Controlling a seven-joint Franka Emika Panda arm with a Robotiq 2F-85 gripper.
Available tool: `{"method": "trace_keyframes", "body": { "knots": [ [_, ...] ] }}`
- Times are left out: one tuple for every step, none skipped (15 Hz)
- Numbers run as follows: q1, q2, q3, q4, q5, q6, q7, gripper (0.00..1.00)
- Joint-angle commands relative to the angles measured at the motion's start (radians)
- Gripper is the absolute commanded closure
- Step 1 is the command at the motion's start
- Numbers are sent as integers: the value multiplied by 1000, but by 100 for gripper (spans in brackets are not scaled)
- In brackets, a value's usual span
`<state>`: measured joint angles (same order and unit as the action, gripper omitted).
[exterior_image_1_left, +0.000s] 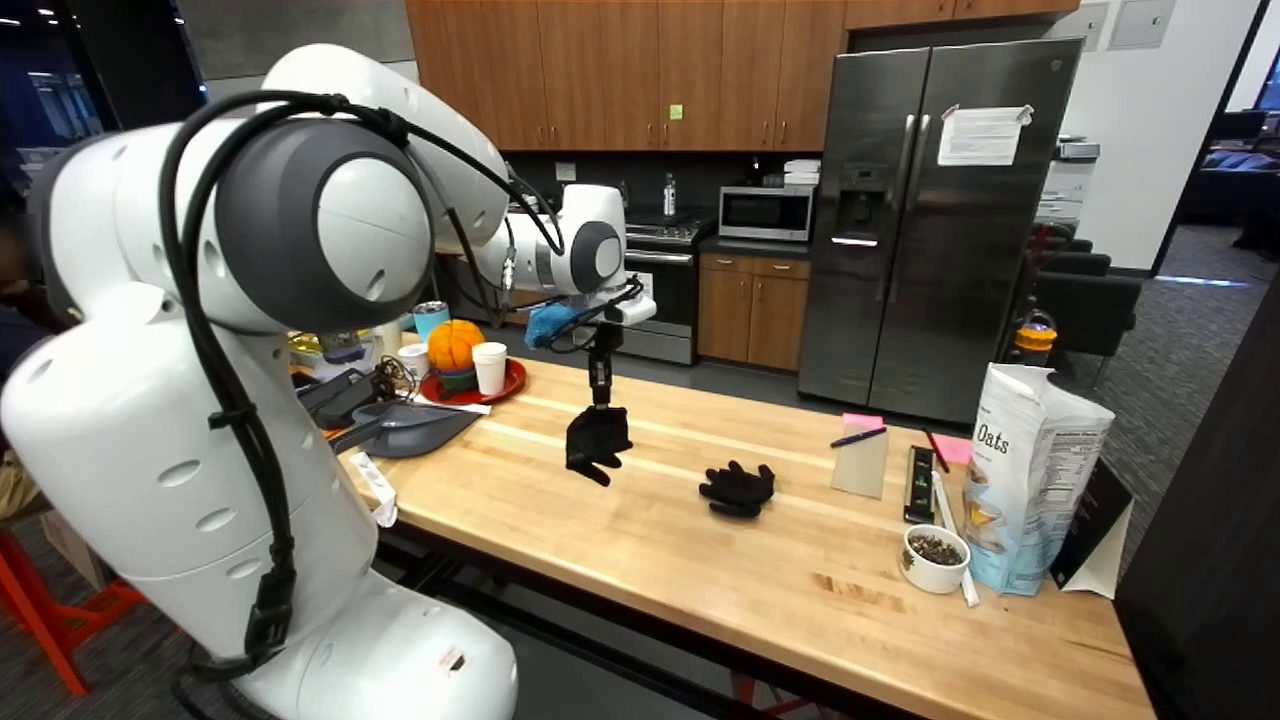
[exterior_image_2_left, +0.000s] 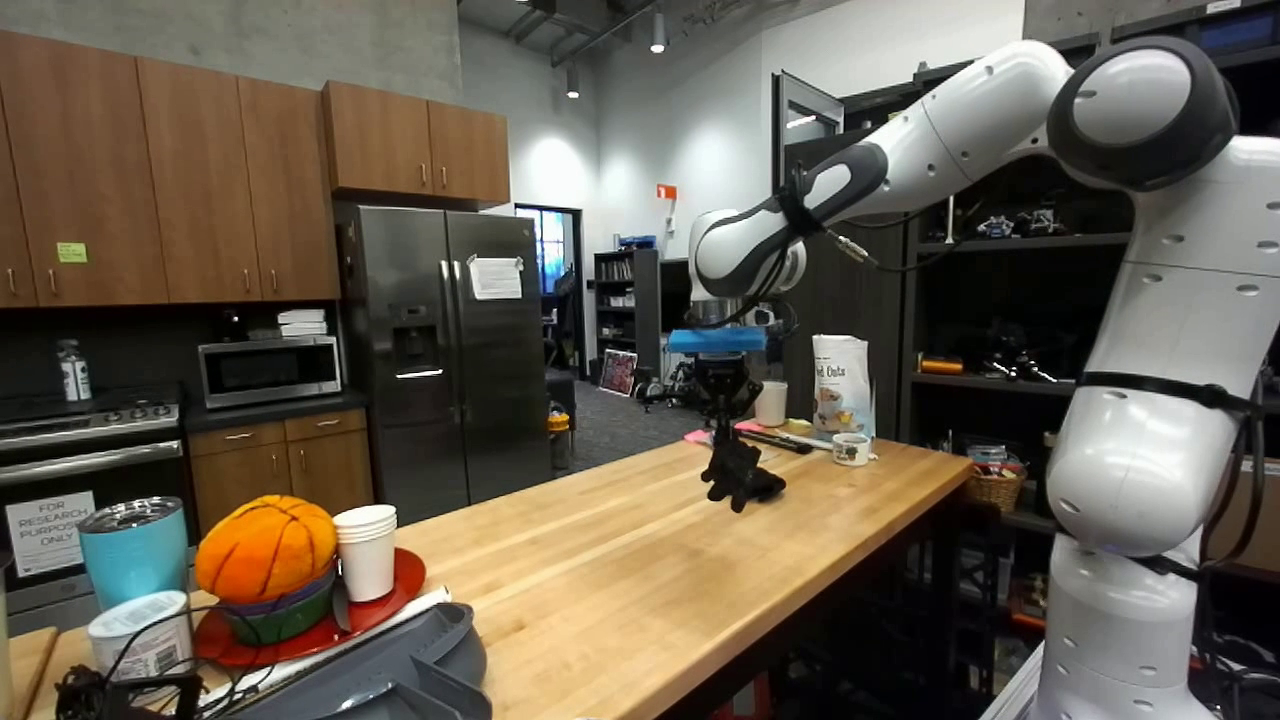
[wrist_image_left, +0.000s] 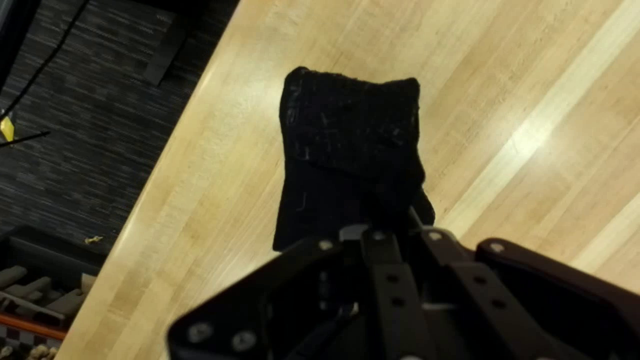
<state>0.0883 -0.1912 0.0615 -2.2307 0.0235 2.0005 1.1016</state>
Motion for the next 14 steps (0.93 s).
{"method": "trace_keyframes", "body": {
  "knots": [
    [-19,-31,-9,-3,63,-68,-180,98],
    [-23,-28,-17,3,89,-89,-238,98],
    [-26,-24,-25,10,123,-116,-311,98],
    [-32,-16,-35,19,156,-143,-381,98],
    [-39,-6,-44,30,180,-175,-444,98],
    [-47,4,-53,41,203,-204,-509,98],
    [-54,13,-61,50,222,-237,-569,98],
    [-64,25,-69,64,241,-274,-618,98],
    [-74,35,-77,77,252,-308,-657,98],
    [-87,47,-80,88,258,-325,-662,98],
    [-98,62,-88,103,267,-344,-669,98],
    [-111,75,-94,112,275,-338,-653,98],
    [-123,85,-98,119,284,-319,-618,98],
    [-136,95,-101,121,303,-269,-555,98]
  ]
}}
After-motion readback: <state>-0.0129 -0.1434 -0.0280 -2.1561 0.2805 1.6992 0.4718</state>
